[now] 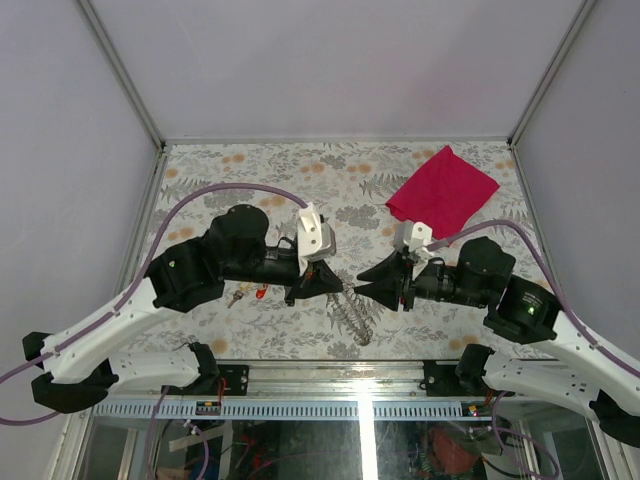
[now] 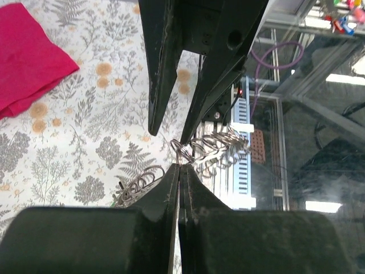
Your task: Put the keys on the keyring
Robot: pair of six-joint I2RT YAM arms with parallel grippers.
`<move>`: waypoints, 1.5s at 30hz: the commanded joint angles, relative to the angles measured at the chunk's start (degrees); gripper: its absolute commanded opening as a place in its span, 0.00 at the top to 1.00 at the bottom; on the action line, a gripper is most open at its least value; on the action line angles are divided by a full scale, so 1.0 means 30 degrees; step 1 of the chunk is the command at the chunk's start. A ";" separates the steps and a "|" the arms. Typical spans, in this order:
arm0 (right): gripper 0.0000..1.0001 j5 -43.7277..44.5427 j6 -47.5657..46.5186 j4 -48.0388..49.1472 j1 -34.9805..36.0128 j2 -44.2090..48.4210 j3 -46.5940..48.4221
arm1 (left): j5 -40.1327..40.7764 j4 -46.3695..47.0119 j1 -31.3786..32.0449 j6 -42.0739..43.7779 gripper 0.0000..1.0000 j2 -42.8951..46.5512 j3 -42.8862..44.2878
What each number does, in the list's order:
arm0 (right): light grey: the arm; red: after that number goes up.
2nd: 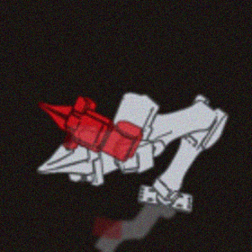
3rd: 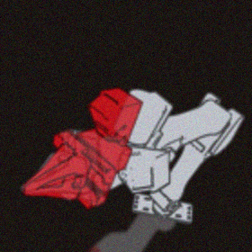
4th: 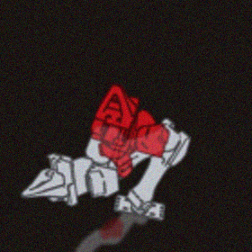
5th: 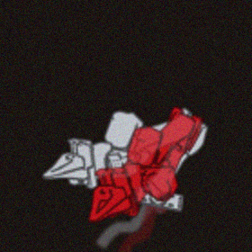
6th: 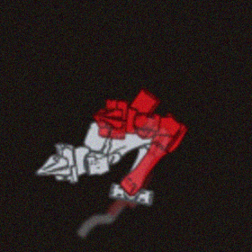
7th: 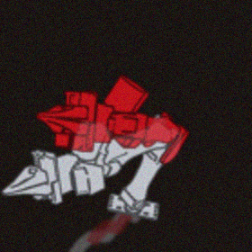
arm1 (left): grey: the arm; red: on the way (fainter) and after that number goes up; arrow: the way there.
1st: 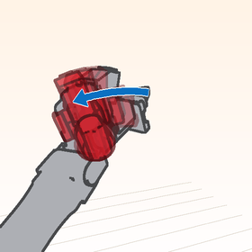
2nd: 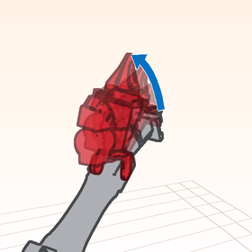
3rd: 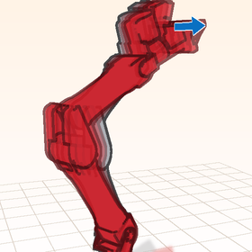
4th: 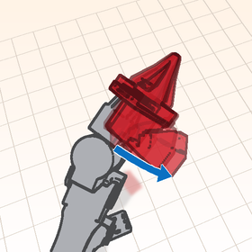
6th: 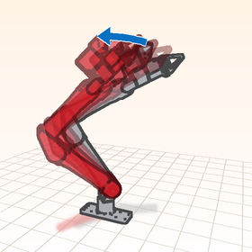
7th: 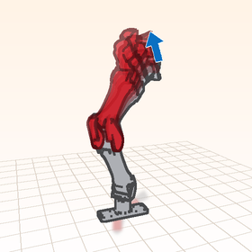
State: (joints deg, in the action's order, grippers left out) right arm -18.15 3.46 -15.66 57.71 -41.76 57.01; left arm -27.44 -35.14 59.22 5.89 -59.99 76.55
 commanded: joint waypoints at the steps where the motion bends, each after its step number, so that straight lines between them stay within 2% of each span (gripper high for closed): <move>1: 0.67 -0.0964 -0.0827 -0.0719 0.0091 -0.0140 0.0834 | 0.0135 -0.2246 0.0004 0.1572 1.00 -0.0642 0.1591; 11: 0.69 -0.2197 -0.1208 0.0594 0.0069 0.0359 0.0328 | 0.0087 -0.3816 0.0030 0.2139 1.00 -0.1029 0.2124; 17: 0.65 -0.3338 -0.1420 0.1050 0.0081 0.0073 0.0077 | -0.0369 -0.3819 0.0033 0.2240 1.00 -0.0889 0.2083; 24: 0.77 -0.2314 -0.1156 0.0666 0.0093 -0.1361 0.0935 | -0.0736 -0.3934 0.0055 0.2482 1.00 -0.0740 0.2080; 27: 0.78 -0.2089 -0.1155 0.0772 0.0070 -0.1794 0.0926 | -0.0825 -0.3933 0.0075 0.2534 1.00 -0.0726 0.2066; 35: 0.77 -0.3219 -0.1140 0.1102 0.0085 -0.2176 0.0857 | -0.0818 -0.4023 0.0047 0.2520 1.00 -0.0691 0.2091; 45: 0.71 -0.4608 -0.0983 0.1219 0.0070 -0.2251 0.0693 | -0.0746 -0.4021 0.0057 0.2553 1.00 -0.0721 0.2139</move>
State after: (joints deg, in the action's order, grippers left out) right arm -29.56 0.03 -15.38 57.71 -48.18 57.28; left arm -28.56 -48.86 59.22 12.75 -63.24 80.09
